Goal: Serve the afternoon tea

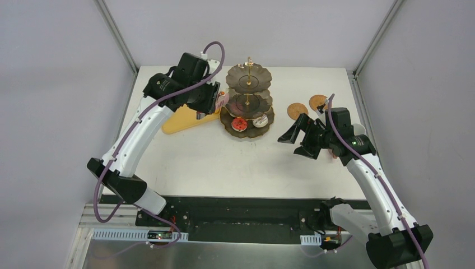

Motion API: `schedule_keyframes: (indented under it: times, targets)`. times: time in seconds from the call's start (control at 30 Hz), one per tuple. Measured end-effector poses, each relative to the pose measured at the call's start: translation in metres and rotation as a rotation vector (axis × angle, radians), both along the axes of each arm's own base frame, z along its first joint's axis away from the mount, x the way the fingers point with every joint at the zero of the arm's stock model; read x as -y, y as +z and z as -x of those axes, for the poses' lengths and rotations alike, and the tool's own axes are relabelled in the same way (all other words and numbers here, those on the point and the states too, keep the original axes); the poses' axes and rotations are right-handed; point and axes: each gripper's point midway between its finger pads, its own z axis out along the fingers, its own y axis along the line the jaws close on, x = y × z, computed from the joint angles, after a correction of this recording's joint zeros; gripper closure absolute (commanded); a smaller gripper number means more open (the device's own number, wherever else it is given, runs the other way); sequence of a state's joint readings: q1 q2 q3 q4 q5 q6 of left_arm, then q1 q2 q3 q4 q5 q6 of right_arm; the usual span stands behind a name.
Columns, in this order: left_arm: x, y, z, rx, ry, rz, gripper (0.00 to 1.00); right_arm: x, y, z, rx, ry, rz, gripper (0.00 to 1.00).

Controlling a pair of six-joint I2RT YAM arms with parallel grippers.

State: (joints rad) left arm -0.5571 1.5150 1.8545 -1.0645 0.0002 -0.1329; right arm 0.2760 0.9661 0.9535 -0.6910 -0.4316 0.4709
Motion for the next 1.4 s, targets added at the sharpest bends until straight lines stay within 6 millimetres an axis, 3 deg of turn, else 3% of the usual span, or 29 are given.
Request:
schedule_keyframes:
  times: [0.43, 0.73, 1.0, 1.17, 1.4]
  targets:
    - [0.025, -0.033, -0.039, -0.026, -0.108, -0.078, 0.94, 0.001, -0.001, 0.0, 0.0, -0.004, 0.005, 0.01]
    - [0.035, -0.033, -0.054, 0.005, -0.133, -0.068, 0.92, 0.002, -0.001, -0.001, 0.002, -0.01, 0.01, 0.01]
    - [0.043, -0.043, -0.067, -0.004, -0.136, -0.077, 0.85, 0.004, -0.002, -0.001, -0.004, -0.016, 0.015, 0.01]
    - [0.045, -0.045, -0.07, -0.004, -0.135, -0.077, 0.74, 0.004, -0.002, -0.001, -0.005, -0.017, 0.015, 0.01]
    - [0.045, -0.045, -0.07, -0.004, -0.135, -0.077, 0.71, 0.005, -0.001, 0.001, 0.001, -0.016, 0.014, 0.01]
